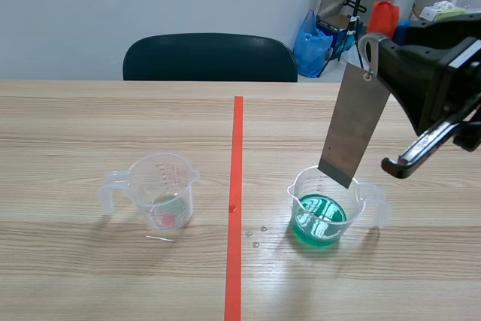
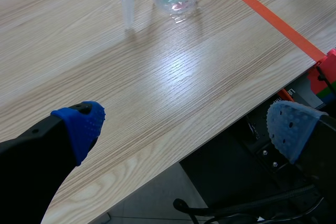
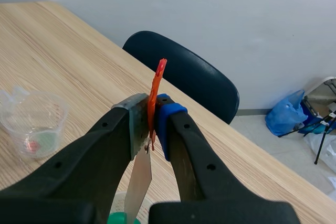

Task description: Do the redox reaction experiment

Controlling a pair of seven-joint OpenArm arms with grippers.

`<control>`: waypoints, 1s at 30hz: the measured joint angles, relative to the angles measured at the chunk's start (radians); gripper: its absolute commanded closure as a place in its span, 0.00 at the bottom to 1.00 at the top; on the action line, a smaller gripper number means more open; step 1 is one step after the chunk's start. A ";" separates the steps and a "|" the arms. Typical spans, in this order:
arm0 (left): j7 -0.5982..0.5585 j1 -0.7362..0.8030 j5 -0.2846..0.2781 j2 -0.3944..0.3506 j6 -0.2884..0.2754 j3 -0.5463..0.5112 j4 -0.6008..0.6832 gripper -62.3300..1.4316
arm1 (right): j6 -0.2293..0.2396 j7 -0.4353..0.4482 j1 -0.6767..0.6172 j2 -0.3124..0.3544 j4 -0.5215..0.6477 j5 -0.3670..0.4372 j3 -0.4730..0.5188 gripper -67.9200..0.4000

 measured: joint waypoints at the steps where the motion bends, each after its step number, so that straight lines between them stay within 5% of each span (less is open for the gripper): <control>1: 0.000 0.000 0.000 0.000 0.000 0.000 0.000 0.00 | 0.000 0.000 0.000 0.000 0.000 0.000 0.000 0.98; 27: 0.000 0.000 -0.004 0.000 0.000 0.000 0.000 0.00 | 0.000 0.000 0.000 0.000 0.000 0.000 0.000 0.98; 30: -0.001 0.000 -0.041 0.000 0.000 0.000 0.000 0.00 | 0.000 0.000 0.000 0.000 0.000 0.000 0.000 0.98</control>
